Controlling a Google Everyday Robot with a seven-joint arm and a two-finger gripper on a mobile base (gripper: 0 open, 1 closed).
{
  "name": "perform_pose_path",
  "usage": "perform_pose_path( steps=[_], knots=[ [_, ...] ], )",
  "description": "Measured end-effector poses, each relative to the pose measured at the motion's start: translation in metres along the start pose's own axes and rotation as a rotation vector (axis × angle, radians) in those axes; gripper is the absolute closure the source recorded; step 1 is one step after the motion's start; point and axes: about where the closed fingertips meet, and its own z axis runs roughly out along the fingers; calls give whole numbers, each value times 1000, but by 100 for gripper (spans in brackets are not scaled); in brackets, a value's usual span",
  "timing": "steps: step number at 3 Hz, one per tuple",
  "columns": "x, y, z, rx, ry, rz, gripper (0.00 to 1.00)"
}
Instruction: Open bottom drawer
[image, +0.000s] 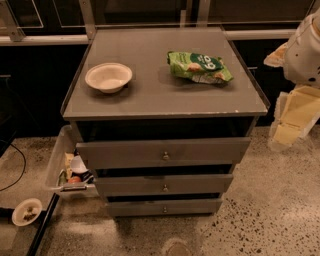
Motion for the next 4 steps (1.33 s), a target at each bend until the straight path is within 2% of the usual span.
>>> perform_pose_path(
  steps=[1,2,3,4],
  knots=[
    [0,0,0,0,0,0,0],
    [8,3,17,-24,1,22,0],
    [29,17,67,-76,9,46,0],
    [44,38,122,-111,-14,9,0]
  ],
)
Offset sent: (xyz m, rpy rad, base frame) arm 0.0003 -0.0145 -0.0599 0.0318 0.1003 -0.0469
